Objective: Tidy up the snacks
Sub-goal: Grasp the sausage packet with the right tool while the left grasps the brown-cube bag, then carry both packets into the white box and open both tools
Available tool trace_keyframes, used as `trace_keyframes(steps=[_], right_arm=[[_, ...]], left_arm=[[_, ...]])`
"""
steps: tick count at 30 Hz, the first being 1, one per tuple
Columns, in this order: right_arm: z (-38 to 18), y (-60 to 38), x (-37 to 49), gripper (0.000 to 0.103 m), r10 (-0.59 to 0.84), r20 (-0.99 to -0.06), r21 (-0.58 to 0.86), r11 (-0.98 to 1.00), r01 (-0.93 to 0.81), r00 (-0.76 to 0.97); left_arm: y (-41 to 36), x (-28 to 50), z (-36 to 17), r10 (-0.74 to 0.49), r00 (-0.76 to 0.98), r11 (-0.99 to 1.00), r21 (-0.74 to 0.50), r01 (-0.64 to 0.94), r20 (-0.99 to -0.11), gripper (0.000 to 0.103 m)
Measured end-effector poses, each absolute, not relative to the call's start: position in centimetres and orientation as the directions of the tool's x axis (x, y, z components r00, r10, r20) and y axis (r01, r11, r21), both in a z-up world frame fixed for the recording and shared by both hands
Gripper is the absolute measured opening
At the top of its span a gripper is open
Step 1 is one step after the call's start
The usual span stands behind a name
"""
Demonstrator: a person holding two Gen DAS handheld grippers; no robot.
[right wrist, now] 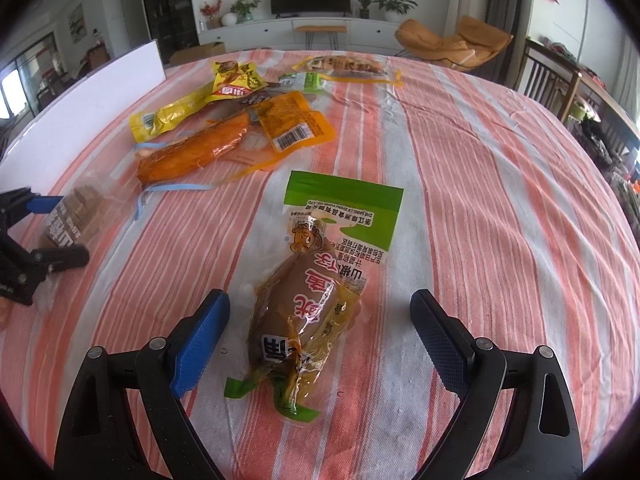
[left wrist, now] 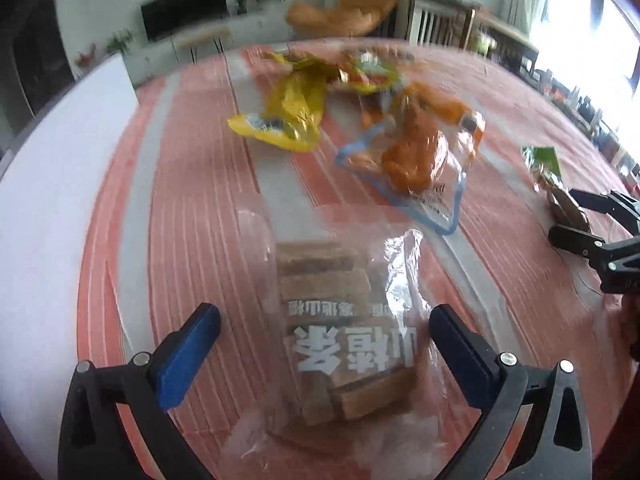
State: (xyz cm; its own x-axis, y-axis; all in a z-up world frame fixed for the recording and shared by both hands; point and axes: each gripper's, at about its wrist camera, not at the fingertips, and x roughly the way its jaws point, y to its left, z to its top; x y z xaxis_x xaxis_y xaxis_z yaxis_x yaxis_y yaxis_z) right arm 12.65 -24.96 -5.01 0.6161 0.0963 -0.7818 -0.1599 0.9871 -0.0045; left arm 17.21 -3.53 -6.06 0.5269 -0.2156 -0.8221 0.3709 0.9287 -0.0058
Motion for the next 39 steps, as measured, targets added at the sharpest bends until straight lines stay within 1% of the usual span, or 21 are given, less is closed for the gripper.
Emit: trace_keyframes(steps=[5,10,12,13,14,15,16,19,20,21,22,23,24,25,26,27,28,32,35,37,39], right_arm=[[-5.0,-25.0,12.7,0.094,0.103,-0.78,0.004,0.987,-0.16,0.617],[-4.7,-26.3,12.5,0.094,0.171,-0.762,0.089,0.983,-0.161,0.625],[-4.4,-27.4,12.4,0.094,0.264,-0.732,0.197,0.964,-0.176,0.628],[-4.2,-28.8,12.5,0.093,0.347,-0.714,0.298,0.937,-0.183,0.608],[-4.0,-29.7,12.8,0.093,0.388,-0.711,0.363,0.917,-0.167,0.586],[-3.8,-30.4,13.2,0.093,0.408,-0.718,0.404,0.904,-0.138,0.564],[-3.4,-31.3,13.9,0.093,0.393,-0.749,0.425,0.903,-0.069,0.534],[-2.2,-30.8,15.2,0.093,0.261,-0.859,0.311,0.95,0.043,0.44],[-2.0,-30.3,15.5,0.093,0.247,-0.875,0.293,0.955,0.05,0.415],[-1.7,-29.5,15.8,0.093,0.245,-0.89,0.283,0.958,0.044,0.385],[-1.6,-27.9,16.2,0.093,0.24,-0.907,0.263,0.965,0.02,0.345],[-1.7,-27.0,16.6,0.093,0.227,-0.919,0.241,0.971,0.002,0.321],[-2.1,-25.7,17.0,0.091,0.199,-0.939,0.201,0.979,-0.021,0.28],[-2.9,-24.3,17.5,0.09,0.164,-0.96,0.159,0.986,-0.039,0.228],[-3.3,-23.8,17.7,0.082,0.159,-0.964,0.153,0.987,-0.043,0.212],[-3.3,-23.3,17.7,0.057,0.121,-0.968,0.114,0.993,-0.045,0.22],[-3.0,-22.9,17.7,0.058,0.082,-0.967,0.072,0.996,-0.051,0.239],[-2.1,-23.4,16.7,0.057,0.2,-0.944,0.2,0.979,-0.029,0.263],[-0.8,-23.3,16.0,0.057,0.322,-0.901,0.325,0.945,-0.04,0.29],[0.7,-22.7,16.1,0.057,0.423,-0.851,0.43,0.902,-0.048,0.312],[2.5,-21.4,16.4,0.057,0.508,-0.795,0.517,0.853,-0.068,0.332]], left_arm=[[-3.8,17.2,-6.1,-0.209,0.535,0.934,-0.004,0.358,-0.819,0.103],[-3.2,16.6,-6.1,-0.201,0.54,0.937,-0.001,0.349,-0.817,0.103],[-3.1,16.7,-6.1,-0.195,0.541,0.939,0.002,0.343,-0.818,0.103],[-3.1,16.7,-6.1,-0.196,0.537,0.939,0.001,0.343,-0.82,0.103],[-3.0,16.6,-6.1,-0.193,0.531,0.939,0.001,0.344,-0.825,0.103],[-3.1,16.6,-6.0,-0.186,0.517,0.939,0.004,0.345,-0.835,0.103],[-3.2,16.6,-5.9,-0.176,0.494,0.939,0.005,0.344,-0.851,0.103],[-3.5,16.5,-5.9,-0.155,0.444,0.939,0.008,0.344,-0.883,0.103],[-3.6,16.3,-5.8,-0.154,0.438,0.939,0.007,0.344,-0.885,0.099],[-3.7,16.1,-5.6,-0.16,0.443,0.938,0.003,0.346,-0.882,0.087],[-3.8,15.9,-5.4,-0.167,0.448,0.936,0.001,0.352,-0.878,0.079],[-4.0,15.7,-5.1,-0.167,0.45,0.933,0.006,0.359,-0.877,0.063],[-4.0,15.6,-4.9,-0.158,0.446,0.935,0.011,0.354,-0.881,0.054],[-3.8,15.6,-4.7,-0.163,0.44,0.937,0.001,0.349,-0.883,0.052],[-3.3,15.4,-4.6,-0.18,0.436,0.94,-0.023,0.341,-0.882,0.049],[-2.8,15.3,-4.5,-0.198,0.434,0.943,-0.05,0.329,-0.879,0.048],[-2.0,15.0,-4.4,-0.225,0.431,0.946,-0.089,0.312,-0.874,0.048],[1.9,13.1,-3.6,-0.388,0.431,0.919,-0.309,0.244,-0.814,0.048],[3.5,11.8,-2.2,-0.452,0.457,0.892,-0.398,0.216,-0.766,0.048],[4.7,11.0,-0.3,-0.499,0.486,0.864,-0.459,0.209,-0.718,0.048],[5.9,10.4,1.9,-0.521,0.526,0.846,-0.488,0.214,-0.673,0.048]])
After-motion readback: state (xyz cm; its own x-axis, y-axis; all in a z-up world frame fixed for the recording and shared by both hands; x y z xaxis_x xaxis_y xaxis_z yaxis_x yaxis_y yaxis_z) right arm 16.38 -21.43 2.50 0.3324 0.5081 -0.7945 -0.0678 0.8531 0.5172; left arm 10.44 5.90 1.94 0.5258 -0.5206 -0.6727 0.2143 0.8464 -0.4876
